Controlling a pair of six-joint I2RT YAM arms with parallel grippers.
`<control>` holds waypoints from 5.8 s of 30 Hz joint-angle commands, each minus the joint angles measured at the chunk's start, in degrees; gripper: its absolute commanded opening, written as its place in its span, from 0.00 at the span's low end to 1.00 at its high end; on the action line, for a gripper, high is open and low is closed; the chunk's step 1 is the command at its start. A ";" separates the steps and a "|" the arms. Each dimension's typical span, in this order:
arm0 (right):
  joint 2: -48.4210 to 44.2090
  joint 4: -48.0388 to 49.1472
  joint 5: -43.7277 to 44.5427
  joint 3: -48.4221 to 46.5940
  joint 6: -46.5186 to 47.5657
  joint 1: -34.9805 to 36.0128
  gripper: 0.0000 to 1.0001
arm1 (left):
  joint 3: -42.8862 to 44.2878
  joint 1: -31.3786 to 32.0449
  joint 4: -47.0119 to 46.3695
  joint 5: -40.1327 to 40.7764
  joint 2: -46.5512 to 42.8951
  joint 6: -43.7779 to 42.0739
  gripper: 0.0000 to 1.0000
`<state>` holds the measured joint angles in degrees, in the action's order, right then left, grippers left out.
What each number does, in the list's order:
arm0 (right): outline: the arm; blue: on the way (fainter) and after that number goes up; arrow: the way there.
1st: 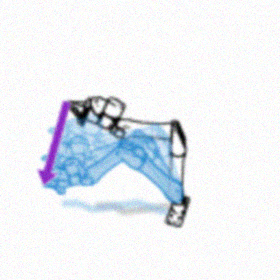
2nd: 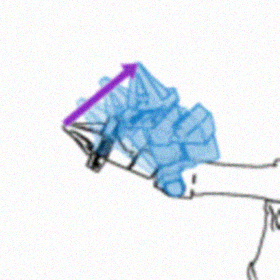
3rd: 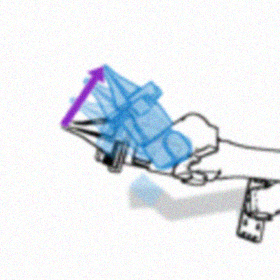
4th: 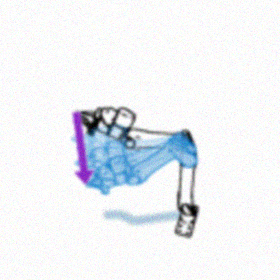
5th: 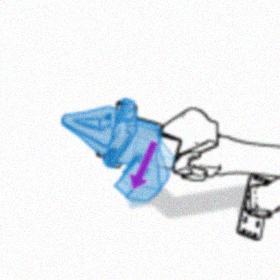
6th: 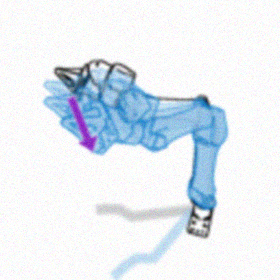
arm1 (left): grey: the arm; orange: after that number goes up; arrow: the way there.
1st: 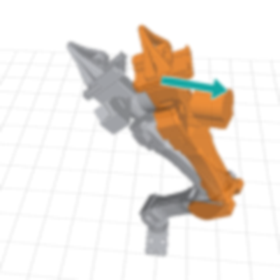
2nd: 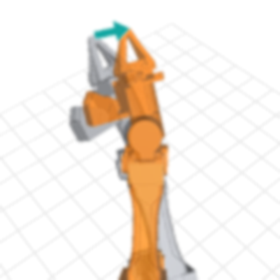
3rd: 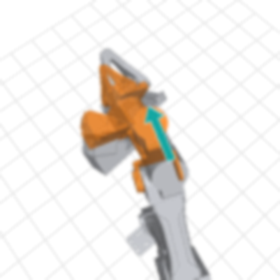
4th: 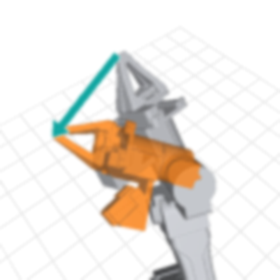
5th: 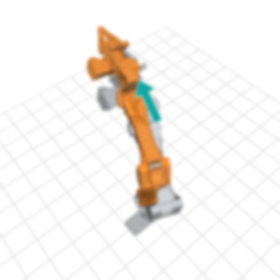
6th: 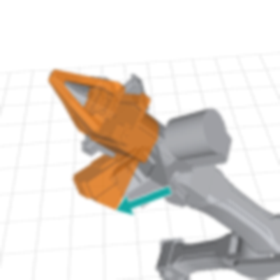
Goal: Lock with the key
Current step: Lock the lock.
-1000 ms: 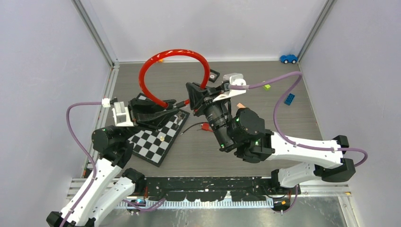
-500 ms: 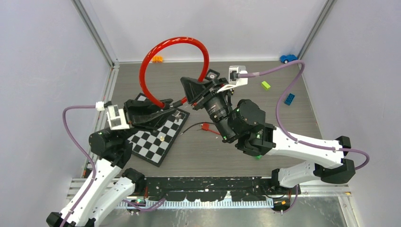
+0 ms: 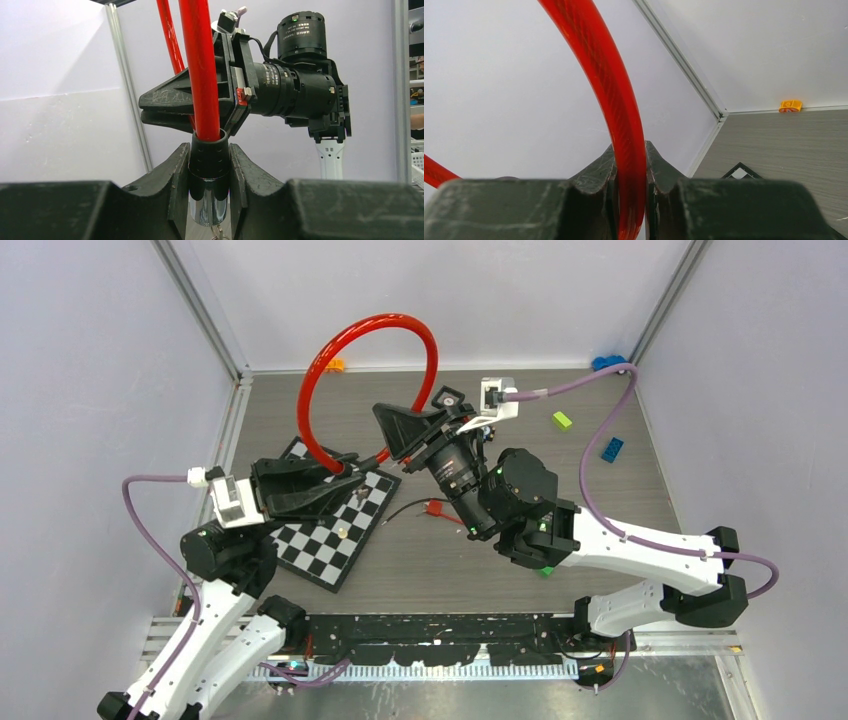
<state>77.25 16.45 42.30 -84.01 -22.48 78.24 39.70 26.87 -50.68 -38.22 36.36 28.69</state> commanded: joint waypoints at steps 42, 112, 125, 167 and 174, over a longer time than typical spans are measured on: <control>-5.77 -7.59 -16.00 7.09 1.61 1.92 0.03 | 7.11 1.16 2.60 21.11 9.55 28.86 0.00; -4.66 -23.62 -3.77 -11.62 2.88 0.70 0.50 | 1.57 1.16 -0.41 25.60 4.82 26.67 0.00; 7.23 -41.53 -11.97 -31.15 -17.52 -11.45 0.62 | 2.81 1.16 2.42 20.90 5.13 24.26 0.00; 9.50 -46.14 -9.84 -29.89 -14.24 -13.97 0.01 | 20.91 1.16 43.25 8.67 8.36 -8.23 0.66; 10.22 -47.34 -9.61 -30.98 -13.49 -13.99 0.01 | 28.20 1.23 54.17 5.67 14.18 -13.24 0.64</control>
<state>87.44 -32.67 31.62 -111.66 -37.47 64.16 64.47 27.86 -4.12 -29.34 47.94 20.27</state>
